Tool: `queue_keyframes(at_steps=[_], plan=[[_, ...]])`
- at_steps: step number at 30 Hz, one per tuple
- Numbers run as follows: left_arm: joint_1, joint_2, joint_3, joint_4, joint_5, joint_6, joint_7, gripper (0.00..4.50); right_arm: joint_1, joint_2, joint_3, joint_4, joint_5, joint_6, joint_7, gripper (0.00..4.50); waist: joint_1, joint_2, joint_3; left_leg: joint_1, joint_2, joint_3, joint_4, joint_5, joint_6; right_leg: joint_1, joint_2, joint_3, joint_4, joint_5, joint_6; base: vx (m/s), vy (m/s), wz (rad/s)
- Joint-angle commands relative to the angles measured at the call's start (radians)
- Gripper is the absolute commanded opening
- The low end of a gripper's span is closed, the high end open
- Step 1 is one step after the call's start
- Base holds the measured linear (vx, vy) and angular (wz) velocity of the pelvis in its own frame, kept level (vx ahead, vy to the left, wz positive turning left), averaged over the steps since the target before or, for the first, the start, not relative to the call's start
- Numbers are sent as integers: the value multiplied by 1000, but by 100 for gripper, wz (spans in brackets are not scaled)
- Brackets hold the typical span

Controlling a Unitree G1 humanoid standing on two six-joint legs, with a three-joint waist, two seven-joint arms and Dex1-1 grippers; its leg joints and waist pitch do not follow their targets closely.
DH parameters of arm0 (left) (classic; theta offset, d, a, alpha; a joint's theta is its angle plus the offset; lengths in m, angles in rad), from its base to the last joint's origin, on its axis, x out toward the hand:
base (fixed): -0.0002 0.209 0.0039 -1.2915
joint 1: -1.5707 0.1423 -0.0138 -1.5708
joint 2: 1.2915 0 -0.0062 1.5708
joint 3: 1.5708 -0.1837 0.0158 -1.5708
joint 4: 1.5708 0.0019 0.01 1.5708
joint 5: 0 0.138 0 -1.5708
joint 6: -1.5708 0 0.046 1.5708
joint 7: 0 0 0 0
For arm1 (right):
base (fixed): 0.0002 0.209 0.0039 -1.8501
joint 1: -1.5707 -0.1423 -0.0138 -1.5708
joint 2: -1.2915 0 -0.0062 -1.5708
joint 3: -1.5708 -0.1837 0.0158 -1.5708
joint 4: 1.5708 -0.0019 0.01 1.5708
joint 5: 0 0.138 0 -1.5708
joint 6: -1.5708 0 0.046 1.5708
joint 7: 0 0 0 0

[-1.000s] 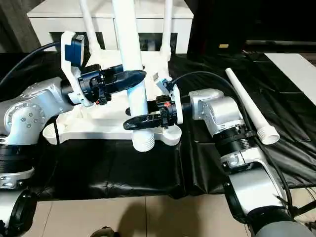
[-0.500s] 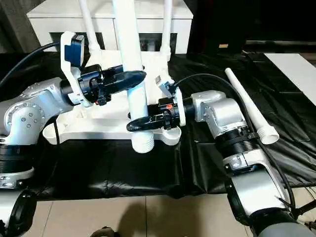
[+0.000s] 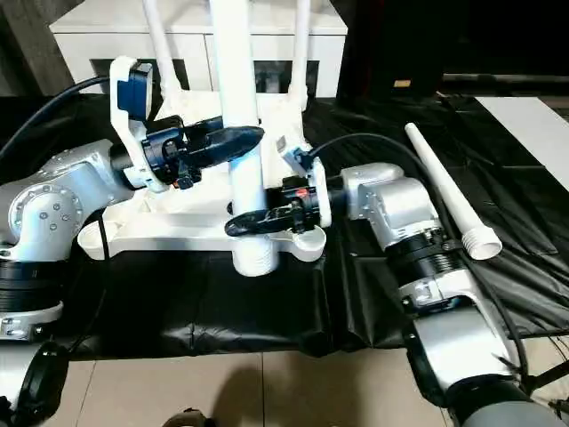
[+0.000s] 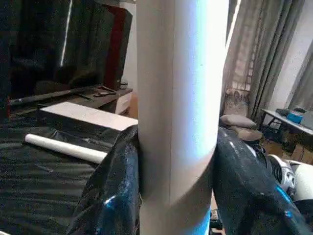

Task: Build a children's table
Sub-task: Rotate table base

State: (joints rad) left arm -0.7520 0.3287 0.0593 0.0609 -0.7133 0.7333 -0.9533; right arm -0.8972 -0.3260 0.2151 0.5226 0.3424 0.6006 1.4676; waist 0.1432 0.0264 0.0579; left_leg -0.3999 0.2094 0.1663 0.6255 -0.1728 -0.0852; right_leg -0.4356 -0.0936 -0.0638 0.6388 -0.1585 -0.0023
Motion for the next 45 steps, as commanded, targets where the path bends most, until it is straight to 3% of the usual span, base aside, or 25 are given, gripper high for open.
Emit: queue_keyframes(at_steps=[1,7,9,11,17,25,28,40,41,44,45], plan=[[-12,2,-7,-24,-12,3,-2,176,9,-5,8,-22,0,-1,-4,289,-2,-1,-86,20,8,4,-69,-201,8,67,-31,27,-62,-165,-246,0,0,0],[-10,8,-8,-29,-12,8,-6,176,10,-7,5,-22,3,3,0,296,-2,0,-86,21,7,4,-69,-203,6,67,-32,28,-63,-169,-244,0,0,0],[-10,10,-7,-28,-12,9,-8,176,9,-8,3,-21,3,5,1,264,-2,0,-86,20,7,4,-69,-204,7,67,-31,28,-62,-170,-244,0,0,0],[-10,13,-7,-29,-11,9,-10,176,8,-9,3,-21,4,7,3,264,-2,-2,-86,20,7,4,-69,-202,7,67,-31,27,-63,-174,-242,0,0,0],[-5,19,-6,-31,-11,8,-20,176,9,-11,3,-24,5,11,6,206,-2,-1,-86,20,7,4,-69,-206,4,67,-32,28,-63,-175,-241,0,0,0],[-4,25,-13,-30,6,13,2,176,15,-11,3,-32,6,12,4,193,-2,0,-85,20,7,4,-70,-210,3,67,-32,28,-63,-182,-239,0,0,0],[-16,5,24,-2,-37,71,49,246,23,-2,-13,-37,11,8,-23,191,-2,-3,-86,20,7,5,-69,-205,2,66,-31,28,-61,-175,-240,0,0,0],[58,34,71,-57,-88,116,65,347,67,-31,-80,-98,50,29,-77,186,0,-4,-86,21,6,5,-70,-200,1,66,-31,28,-65,-198,-224,0,0,0],[67,36,76,-62,-94,120,68,347,71,-39,-91,-102,54,29,-83,186,-1,-11,-85,20,6,6,-70,-200,3,66,-31,28,-66,-200,-224,0,0,0],[95,42,90,-74,-80,101,89,377,82,-55,-118,-116,58,30,-111,186,1,-8,-83,21,6,5,-70,-211,-1,64,-32,28,-68,-231,-213,0,0,0],[106,37,104,-57,-22,60,166,383,93,-58,-127,-129,40,12,-156,186,1,0,-84,20,7,2,-71,-207,-5,63,-32,29,-68,-231,-204,0,0,0]])
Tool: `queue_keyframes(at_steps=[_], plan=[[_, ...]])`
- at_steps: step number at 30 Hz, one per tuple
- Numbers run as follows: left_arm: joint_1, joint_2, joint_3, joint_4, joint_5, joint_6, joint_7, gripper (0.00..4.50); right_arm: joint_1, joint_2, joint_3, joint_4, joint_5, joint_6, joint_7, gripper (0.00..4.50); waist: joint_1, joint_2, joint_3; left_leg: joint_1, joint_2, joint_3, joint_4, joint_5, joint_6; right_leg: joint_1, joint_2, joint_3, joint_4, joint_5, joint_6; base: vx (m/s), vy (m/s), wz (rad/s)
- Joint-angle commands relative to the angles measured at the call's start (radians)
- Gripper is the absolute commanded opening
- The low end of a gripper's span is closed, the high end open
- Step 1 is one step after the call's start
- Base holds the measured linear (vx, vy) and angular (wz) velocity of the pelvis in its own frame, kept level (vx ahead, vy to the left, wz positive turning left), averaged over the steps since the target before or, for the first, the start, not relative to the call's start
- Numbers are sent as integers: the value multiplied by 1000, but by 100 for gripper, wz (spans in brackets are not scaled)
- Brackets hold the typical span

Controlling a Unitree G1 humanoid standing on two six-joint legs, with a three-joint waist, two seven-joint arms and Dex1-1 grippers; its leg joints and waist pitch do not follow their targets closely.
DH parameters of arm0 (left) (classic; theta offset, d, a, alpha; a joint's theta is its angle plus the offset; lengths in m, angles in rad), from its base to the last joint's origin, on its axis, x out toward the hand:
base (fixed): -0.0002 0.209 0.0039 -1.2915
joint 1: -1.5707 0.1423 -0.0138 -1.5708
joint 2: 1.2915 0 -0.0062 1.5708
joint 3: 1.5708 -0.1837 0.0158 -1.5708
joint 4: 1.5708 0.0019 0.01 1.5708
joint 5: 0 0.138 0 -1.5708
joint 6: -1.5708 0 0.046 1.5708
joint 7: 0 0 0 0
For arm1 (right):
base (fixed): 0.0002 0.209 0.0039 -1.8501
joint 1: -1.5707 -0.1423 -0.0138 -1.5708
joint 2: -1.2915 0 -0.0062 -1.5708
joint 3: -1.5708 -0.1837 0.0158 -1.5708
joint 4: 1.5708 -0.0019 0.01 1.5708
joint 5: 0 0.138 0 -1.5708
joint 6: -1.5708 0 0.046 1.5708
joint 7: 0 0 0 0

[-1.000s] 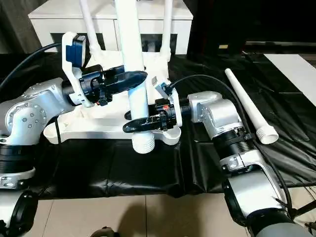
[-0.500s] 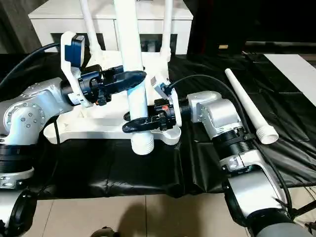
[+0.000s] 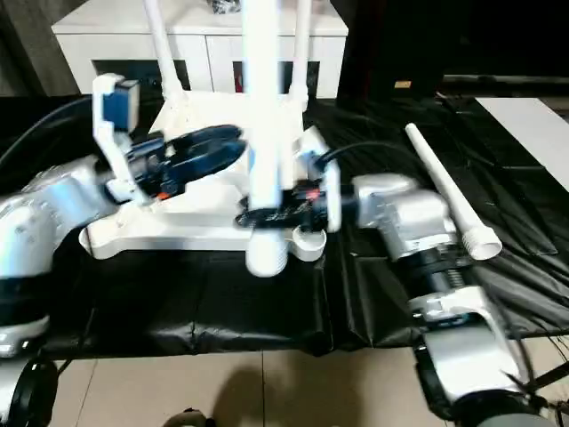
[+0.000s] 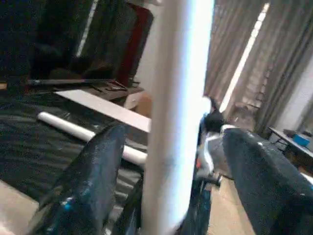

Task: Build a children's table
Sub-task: Rotate table base

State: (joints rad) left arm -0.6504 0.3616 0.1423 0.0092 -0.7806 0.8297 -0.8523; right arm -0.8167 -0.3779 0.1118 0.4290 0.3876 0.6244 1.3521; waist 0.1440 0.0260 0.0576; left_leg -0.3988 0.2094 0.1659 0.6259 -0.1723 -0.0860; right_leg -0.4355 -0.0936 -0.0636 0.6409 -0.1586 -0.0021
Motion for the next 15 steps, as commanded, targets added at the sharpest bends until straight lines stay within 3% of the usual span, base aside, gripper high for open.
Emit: queue_keyframes(at_steps=[1,2,4,5,6,7,8,9,10,11,12,15], plan=[[7,3,23,-3,56,-45,79,394,15,-6,-25,-38,-10,-15,-50,186,-2,-3,-81,18,6,3,-73,-216,-5,63,-30,29,-74,-238,-198,0,0,0],[18,-1,34,12,111,-85,151,394,27,-6,-29,-51,-35,-33,-100,186,-3,0,-82,18,5,2,-72,-219,-10,65,-31,29,-73,-241,-192,0,0,0],[73,4,29,34,312,-144,410,419,75,34,-51,-79,-140,-106,-350,186,-9,-5,-77,15,7,-2,-79,-214,-33,64,-29,30,-82,-272,-131,0,0,0],[94,0,33,27,351,-163,461,419,91,47,-56,-87,-175,-129,-428,186,-12,-1,-80,19,0,-1,-78,-230,-47,67,-31,27,-83,-325,-107,0,0,0],[157,-27,53,-11,441,-242,578,421,135,90,-82,-111,-229,-215,-584,186,-15,-2,-82,14,6,-3,-81,-204,-59,66,-35,28,-86,-312,-90,0,0,0],[172,-32,55,-25,457,-255,595,421,146,99,-88,-120,-234,-229,-605,186,-15,-2,-82,14,6,-3,-81,-204,-59,66,-35,28,-86,-312,-90,0,0,0],[250,-49,49,-91,534,-320,658,421,206,134,-104,-175,-266,-278,-696,186,-16,-4,-89,17,8,-3,-81,-190,-54,65,-35,28,-83,-277,-90,0,0,0],[313,-70,42,-140,582,-349,705,421,250,176,-129,-220,-261,-253,-754,186,-27,-16,-88,13,3,0,-81,-180,-37,66,-25,27,-81,-236,-101,0,0,0],[345,-84,39,-167,599,-350,733,421,273,205,-150,-245,-250,-229,-789,186,-27,-7,-90,15,8,-1,-82,-175,-28,64,-27,29,-76,-208,-114,0,0,0],[365,-93,37,-184,612,-354,751,421,287,227,-165,-261,-239,-212,-812,186,-32,-5,-87,16,7,0,-82,-190,-15,59,-25,29,-80,-204,-130,0,0,0],[398,-120,38,-209,635,-375,788,421,319,248,-165,-279,-250,-236,-841,186,-31,-12,-87,20,8,0,-83,-216,-8,56,-23,27,-84,-226,-138,0,0,0],[458,-166,27,-237,679,-446,852,421,384,277,-145,-309,-280,-303,-898,186,-30,-6,-76,21,12,-2,-92,-292,-14,49,-26,28,-98,-307,-117,0,0,0]])
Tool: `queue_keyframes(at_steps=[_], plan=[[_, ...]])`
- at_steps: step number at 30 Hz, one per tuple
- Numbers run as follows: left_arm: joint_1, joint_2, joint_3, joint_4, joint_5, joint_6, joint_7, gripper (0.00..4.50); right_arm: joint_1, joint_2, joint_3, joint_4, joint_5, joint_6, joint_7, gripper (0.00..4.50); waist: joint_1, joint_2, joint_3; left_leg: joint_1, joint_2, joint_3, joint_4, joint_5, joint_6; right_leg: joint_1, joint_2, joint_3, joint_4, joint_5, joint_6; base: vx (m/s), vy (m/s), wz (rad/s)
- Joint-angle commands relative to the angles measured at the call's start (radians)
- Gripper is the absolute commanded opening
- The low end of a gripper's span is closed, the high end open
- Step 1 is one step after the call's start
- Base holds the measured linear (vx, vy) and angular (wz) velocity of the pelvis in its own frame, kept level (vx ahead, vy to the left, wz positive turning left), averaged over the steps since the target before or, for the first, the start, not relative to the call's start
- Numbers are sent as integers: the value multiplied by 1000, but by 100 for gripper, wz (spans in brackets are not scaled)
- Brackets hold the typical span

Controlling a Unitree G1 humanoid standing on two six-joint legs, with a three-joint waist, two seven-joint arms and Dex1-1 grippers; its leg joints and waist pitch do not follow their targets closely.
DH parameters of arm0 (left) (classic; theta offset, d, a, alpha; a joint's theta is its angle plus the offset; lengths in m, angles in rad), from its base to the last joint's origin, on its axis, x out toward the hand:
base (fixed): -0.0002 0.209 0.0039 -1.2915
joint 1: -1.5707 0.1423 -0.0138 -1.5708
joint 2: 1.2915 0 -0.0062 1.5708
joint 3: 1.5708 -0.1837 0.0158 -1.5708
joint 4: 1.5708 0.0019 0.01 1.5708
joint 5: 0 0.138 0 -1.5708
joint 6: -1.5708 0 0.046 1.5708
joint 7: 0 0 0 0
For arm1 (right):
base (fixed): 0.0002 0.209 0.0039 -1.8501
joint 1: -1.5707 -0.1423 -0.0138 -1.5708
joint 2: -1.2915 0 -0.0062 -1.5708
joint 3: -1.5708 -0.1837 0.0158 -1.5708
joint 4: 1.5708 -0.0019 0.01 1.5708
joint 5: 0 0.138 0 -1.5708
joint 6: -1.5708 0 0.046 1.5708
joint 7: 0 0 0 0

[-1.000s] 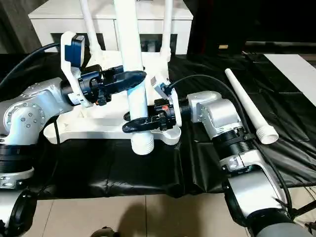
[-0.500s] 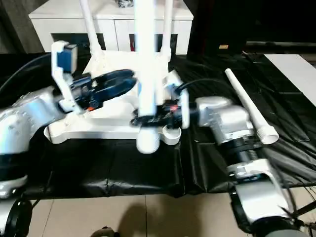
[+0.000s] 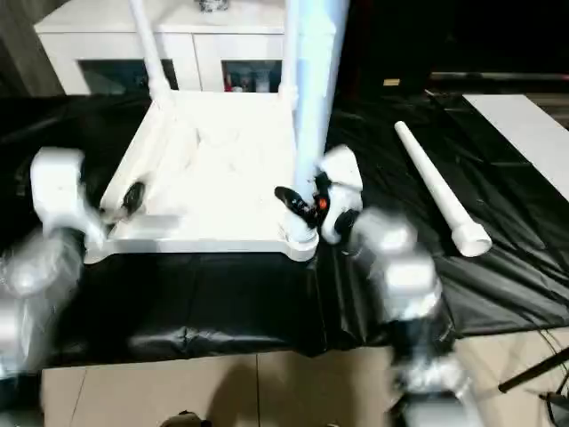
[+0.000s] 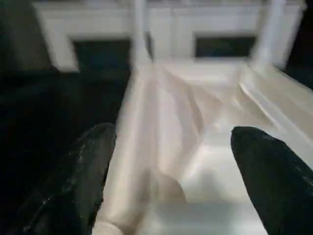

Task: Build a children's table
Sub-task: Rotate table base

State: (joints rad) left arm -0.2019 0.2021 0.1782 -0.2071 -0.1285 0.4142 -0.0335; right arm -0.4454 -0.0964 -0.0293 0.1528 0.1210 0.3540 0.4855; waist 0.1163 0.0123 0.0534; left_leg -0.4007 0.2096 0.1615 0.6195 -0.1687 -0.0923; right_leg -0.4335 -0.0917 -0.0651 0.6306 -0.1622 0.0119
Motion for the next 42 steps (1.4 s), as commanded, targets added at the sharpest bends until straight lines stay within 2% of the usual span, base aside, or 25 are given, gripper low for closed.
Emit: queue_keyframes(at_steps=[1,8,10,12,13,14,16,17,18,19,20,21,23,27,28,29,30,31,32,33,34,35,37,41,42], plan=[[33,-19,-11,-21,30,-51,50,421,37,18,-7,-49,-9,-43,-61,186,-6,7,-71,21,9,1,-88,-317,-15,49,-27,30,-91,-322,-115,0,0,0],[56,-49,-42,19,131,-113,149,421,127,36,21,-60,-69,-93,-139,186,-19,8,-65,29,7,-13,-95,-420,-48,40,-10,19,-107,-417,-49,0,0,0],[56,-64,-46,16,138,-112,151,421,122,27,20,-46,-85,-106,-162,186,-40,24,-60,58,49,-52,-120,-515,-64,33,28,-12,-107,-325,-92,0,0,0],[59,-72,-45,15,136,-111,158,421,116,29,21,-40,-95,-117,-179,186,-55,54,-54,56,178,-108,-204,-581,-5,45,19,-33,3,-151,-155,-24,-64,1],[61,-83,-46,14,133,-116,170,421,109,34,24,-38,-101,-129,-191,186,-56,46,-54,57,191,-106,-213,-586,17,43,16,-35,27,-132,-162,-22,-99,-5],[60,-90,-44,14,127,-110,174,421,105,38,24,-38,-96,-123,-192,186,-58,41,-54,58,188,-96,-210,-587,48,47,9,-31,42,-126,-162,-8,-159,-1],[58,-95,-51,12,145,-109,195,421,99,38,27,-41,-84,-98,-194,186,-54,-13,-44,42,57,-2,-104,-614,49,40,-15,11,-66,-371,-176,-12,-163,0],[56,-95,-53,6,144,-109,192,421,95,34,31,-40,-80,-97,-183,186,-37,-57,-48,71,-67,44,102,-402,46,-15,-54,-11,-187,-887,14,-53,-149,-6],[54,-95,-54,2,142,-107,189,421,92,32,33,-40,-75,-98,-172,186,-25,-68,-57,26,-68,39,111,-287,60,17,-69,27,-184,-992,91,-53,-149,-6],[54,-91,-59,1,151,-107,185,421,90,33,31,-45,-61,-94,-156,186,-3,-71,-59,-29,-48,3,70,-188,56,64,-107,68,-147,-971,187,-42,-141,-10],[55,-87,-66,1,161,-108,184,421,89,37,25,-48,-49,-82,-152,186,3,-59,-71,-11,-32,-16,11,-189,59,68,-92,62,-133,-815,203,-43,-112,-3],[58,-92,-65,-1,166,-121,188,421,87,40,20,-50,-41,-71,-152,186,-12,-29,-76,0,-3,-53,-41,-183,75,70,-60,23,-107,-527,125,-43,-112,-3],[62,-108,-57,-12,158,-122,195,421,83,41,17,-48,-33,-68,-150,186,-12,-21,-79,17,15,-54,-49,-185,101,70,-47,-2,-124,-352,46,-59,-88,-2],[57,-108,-54,-21,170,-108,206,421,70,38,23,-41,-21,-57,-143,186,-40,-1,-40,87,14,-36,-38,-423,84,54,-30,-111,-229,-681,74,-24,-34,3],[54,-109,-50,-22,168,-102,211,421,67,37,23,-39,-18,-54,-141,186,-19,41,-37,28,154,-91,-160,-668,88,143,-14,-93,-9,-435,17,-90,-22,-3],[51,-108,-47,-23,161,-89,211,421,67,37,23,-41,-12,-49,-140,186,36,51,-23,-24,111,-4,-213,-842,8,113,21,-86,104,-203,-77,-77,-33,3],[47,-98,-51,-23,165,-79,207,421,67,39,23,-45,-9,-44,-137,186,29,14,-34,11,106,-12,-194,-832,49,113,9,-36,123,-196,-59,-77,-33,3],[44,-90,-54,-21,168,-72,203,421,67,40,22,-46,-7,-40,-134,186,39,-38,-46,95,57,-8,-102,-701,0,59,-39,74,51,-549,5,34,-94,10],[44,-87,-57,-21,167,-83,192,421,70,41,22,-52,-6,-37,-133,186,30,-56,-8,140,-16,8,30,-533,-17,-34,-95,68,-137,-966,47,42,-113,-5],[41,-85,-59,-22,154,-83,167,421,72,42,20,-55,-3,-33,-136,186,61,-47,-41,43,-16,-30,26,-139,29,68,-140,118,-125,-1001,70,42,-113,-5],[41,-86,-61,-24,146,-78,150,421,75,41,20,-57,-4,-27,-141,186,67,-44,-40,37,-7,-36,-3,-121,15,73,-123,101,-111,-904,60,0,0,0],[42,-89,-61,-23,139,-77,143,421,75,41,20,-55,-1,-23,-141,186,67,-27,-59,49,5,-36,-48,-102,-15,68,-63,67,-67,-560,9,0,0,0],[45,-92,-68,-19,141,-83,135,421,72,41,26,-52,2,-21,-140,186,53,-10,-70,53,22,-38,-63,-121,-17,69,-41,49,-42,-213,-90,0,0,0],[52,-90,-88,-8,154,-95,136,421,69,48,31,-54,18,2,-132,186,32,-11,-67,36,23,-34,-75,-182,-11,88,-42,40,-47,-103,-163,-1,13,0],[60,-99,-92,1,151,-100,137,421,67,44,48,-50,11,11,-120,186,27,-2,-69,60,30,-12,-65,-200,-34,65,-29,57,-71,-136,-148,-6,53,-1]])
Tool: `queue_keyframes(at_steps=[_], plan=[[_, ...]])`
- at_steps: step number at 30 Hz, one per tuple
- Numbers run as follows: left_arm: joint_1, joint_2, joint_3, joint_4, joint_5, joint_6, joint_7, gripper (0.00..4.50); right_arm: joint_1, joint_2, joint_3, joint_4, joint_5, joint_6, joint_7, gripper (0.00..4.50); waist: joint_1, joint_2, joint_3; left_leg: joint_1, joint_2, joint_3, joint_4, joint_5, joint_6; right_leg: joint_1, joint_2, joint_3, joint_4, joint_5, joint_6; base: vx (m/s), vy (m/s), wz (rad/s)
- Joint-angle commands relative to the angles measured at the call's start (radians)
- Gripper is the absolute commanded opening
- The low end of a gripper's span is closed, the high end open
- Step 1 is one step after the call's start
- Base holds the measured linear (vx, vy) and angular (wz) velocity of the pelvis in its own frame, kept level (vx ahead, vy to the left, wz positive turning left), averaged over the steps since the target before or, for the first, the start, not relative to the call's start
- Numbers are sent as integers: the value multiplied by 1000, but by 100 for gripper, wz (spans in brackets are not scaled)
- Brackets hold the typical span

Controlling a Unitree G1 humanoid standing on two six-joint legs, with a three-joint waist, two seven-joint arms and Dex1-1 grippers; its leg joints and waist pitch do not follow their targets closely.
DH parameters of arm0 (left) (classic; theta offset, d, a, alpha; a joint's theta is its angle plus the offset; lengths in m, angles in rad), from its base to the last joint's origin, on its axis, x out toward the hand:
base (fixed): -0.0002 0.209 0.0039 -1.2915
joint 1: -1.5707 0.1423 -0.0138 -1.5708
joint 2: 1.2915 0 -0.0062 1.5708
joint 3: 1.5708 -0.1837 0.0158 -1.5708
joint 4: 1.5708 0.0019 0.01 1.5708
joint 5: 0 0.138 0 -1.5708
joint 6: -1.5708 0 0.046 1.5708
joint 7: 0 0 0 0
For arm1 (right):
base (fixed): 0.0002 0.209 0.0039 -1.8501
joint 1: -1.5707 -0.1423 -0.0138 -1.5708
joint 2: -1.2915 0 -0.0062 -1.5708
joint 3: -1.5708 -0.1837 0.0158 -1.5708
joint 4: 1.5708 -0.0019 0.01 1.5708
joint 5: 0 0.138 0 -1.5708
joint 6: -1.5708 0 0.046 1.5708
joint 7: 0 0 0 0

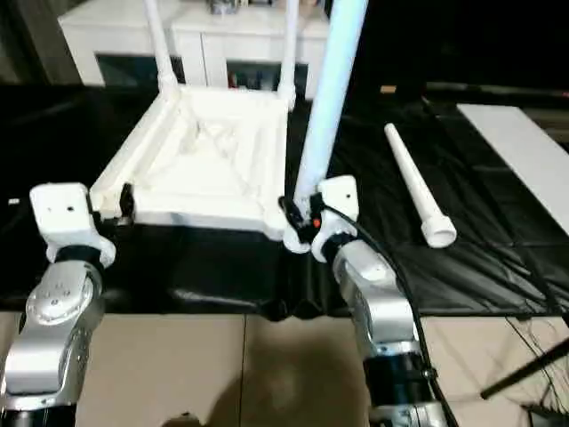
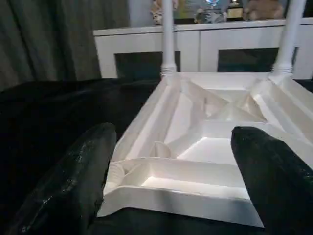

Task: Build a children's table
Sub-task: Rotate table base

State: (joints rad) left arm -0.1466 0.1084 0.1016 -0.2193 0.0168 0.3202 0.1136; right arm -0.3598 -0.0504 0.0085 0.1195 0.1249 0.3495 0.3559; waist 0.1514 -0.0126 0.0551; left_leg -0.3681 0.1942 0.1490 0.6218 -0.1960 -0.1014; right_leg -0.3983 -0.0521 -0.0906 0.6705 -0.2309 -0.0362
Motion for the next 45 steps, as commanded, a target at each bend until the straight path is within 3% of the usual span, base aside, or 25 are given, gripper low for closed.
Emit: queue_keyframes(at_steps=[1,3,4,5,8,9,10,14,18,23,30,31,32,33,34,35,36,37,38,39,40,41,42,43,45], plan=[[11,-4,-21,16,12,-11,-13,421,-20,-5,18,-14,3,16,12,186,-10,15,-65,34,39,13,-70,-219,-70,26,-53,86,-115,-122,-89,-8,57,-17],[25,9,-38,16,29,-21,-28,421,-25,-7,21,-9,3,18,13,186,-20,12,-63,43,39,17,-82,-295,-96,23,-42,92,-117,-203,-56,-11,57,-32],[31,12,-41,12,31,-22,-33,421,-27,-7,21,-5,2,12,14,186,-21,4,-58,23,34,-2,-100,-336,-69,48,-60,79,-110,-235,-63,-12,50,-29],[35,13,-42,7,31,-23,-34,421,-30,-9,22,-1,-1,5,13,186,-32,13,-53,36,39,-8,-108,-426,-41,47,-68,77,-127,-338,-50,0,0,0],[41,16,-35,-5,30,-22,-34,421,-34,-10,20,7,0,0,12,186,-48,7,-40,79,30,-1,-109,-540,7,44,-72,61,-171,-546,-38,0,0,0],[42,26,-35,-4,28,-26,-42,421,-32,-10,18,10,2,-4,10,186,-55,0,-35,83,21,2,-115,-523,37,74,-73,47,-196,-625,-19,0,0,0],[42,28,-36,-4,28,-28,-45,421,-31,-11,19,11,2,-5,9,186,-53,2,-36,86,21,2,-119,-511,42,79,-76,46,-200,-630,-16,0,0,0],[43,32,-31,3,18,-38,-58,421,-22,-9,11,8,-2,-21,-17,186,-56,9,-49,94,26,2,-135,-436,60,106,-74,43,-193,-491,-63,31,9,-2],[43,52,-41,38,-13,-80,-129,421,9,-27,-38,-19,-15,-69,-67,186,-57,21,-67,98,24,13,-136,-329,87,115,-67,45,-155,-205,-200,82,11,2],[58,65,-39,55,-20,-95,-143,421,31,-47,-64,-32,3,-66,-60,186,-50,34,-87,58,-8,19,-107,-111,159,162,-57,51,-126,50,-256,91,7,4],[50,55,-44,62,-11,-96,-146,421,23,-25,-25,-27,14,-52,-49,186,-59,39,-95,64,-14,4,-84,39,278,157,-42,43,-101,145,-245,84,1,8],[51,53,-44,62,-12,-97,-145,421,24,-27,-14,-26,9,-55,-42,186,-47,23,-92,-51,-57,-20,-46,61,407,241,-93,18,-131,166,-159,58,4,37],[51,53,-44,62,-12,-97,-145,421,24,-27,-14,-26,9,-55,-42,186,-48,32,-96,-51,-51,-31,-35,89,427,237,-108,5,-138,146,-134,53,5,70],[56,53,-46,61,-11,-101,-143,421,24,-30,15,-20,-12,-62,-28,186,-65,57,-93,14,-38,-83,-35,232,485,192,-45,-57,-118,99,-72,53,5,70],[61,53,-47,60,-11,-104,-142,421,24,-30,25,-18,-20,-66,-24,186,-80,67,-94,78,-18,-129,-40,289,544,146,-12,-73,-82,44,-55,118,-47,69],[62,54,-47,60,-11,-104,-142,421,24,-30,27,-17,-21,-67,-23,186,-104,74,-90,135,1,-190,-44,325,626,85,12,-78,-41,-58,-30,140,-104,49],[65,54,-47,58,-9,-103,-140,421,23,-27,26,-14,-19,-71,-22,186,-130,66,-92,218,78,-284,-57,389,734,-14,-6,-30,28,-239,19,140,-104,49],[66,54,-46,57,-8,-102,-140,421,22,-25,26,-13,-15,-73,-24,186,-116,59,-76,189,62,-300,-57,392,726,-44,-22,17,63,-218,53,60,-121,38],[68,52,-44,56,-8,-103,-140,421,20,-22,21,-12,-9,-69,-26,186,-131,43,-75,189,61,-251,-56,310,589,-62,-53,75,43,-117,59,17,-131,26],[71,50,-42,54,-8,-104,-139,421,14,-16,10,-9,6,-63,-30,186,-107,3,-51,126,-26,-173,-61,105,434,-1,-65,108,-52,10,18,17,-131,26],[71,50,-42,54,-8,-104,-140,421,13,-15,8,-9,9,-62,-31,186,-88,-25,-35,61,-95,-128,-29,-16,374,67,-83,162,-118,-93,28,5,-141,13],[74,47,-42,54,-9,-109,-141,421,11,-17,6,-9,7,-63,-32,186,-58,-44,-30,20,-140,-91,51,-107,328,132,-116,217,-165,-268,47,26,-125,11],[74,46,-44,55,-8,-109,-141,421,12,-20,6,-10,6,-64,-32,186,-29,-38,-44,-16,-111,-93,104,-73,181,172,-133,240,-153,-413,71,26,-125,11],[74,45,-45,55,-8,-110,-141,421,12,-21,5,-11,7,-63,-31,186,-24,-29,-40,-18,-112,-91,97,-48,154,174,-121,235,-154,-407,68,51,-111,13],[72,41,-45,60,-12,-111,-139,421,15,-28,6,-13,4,-67,-28,186,-29,-7,-27,-4,-87,-87,64,-29,136,160,-118,230,-182,-430,-57,39,-75,15]])
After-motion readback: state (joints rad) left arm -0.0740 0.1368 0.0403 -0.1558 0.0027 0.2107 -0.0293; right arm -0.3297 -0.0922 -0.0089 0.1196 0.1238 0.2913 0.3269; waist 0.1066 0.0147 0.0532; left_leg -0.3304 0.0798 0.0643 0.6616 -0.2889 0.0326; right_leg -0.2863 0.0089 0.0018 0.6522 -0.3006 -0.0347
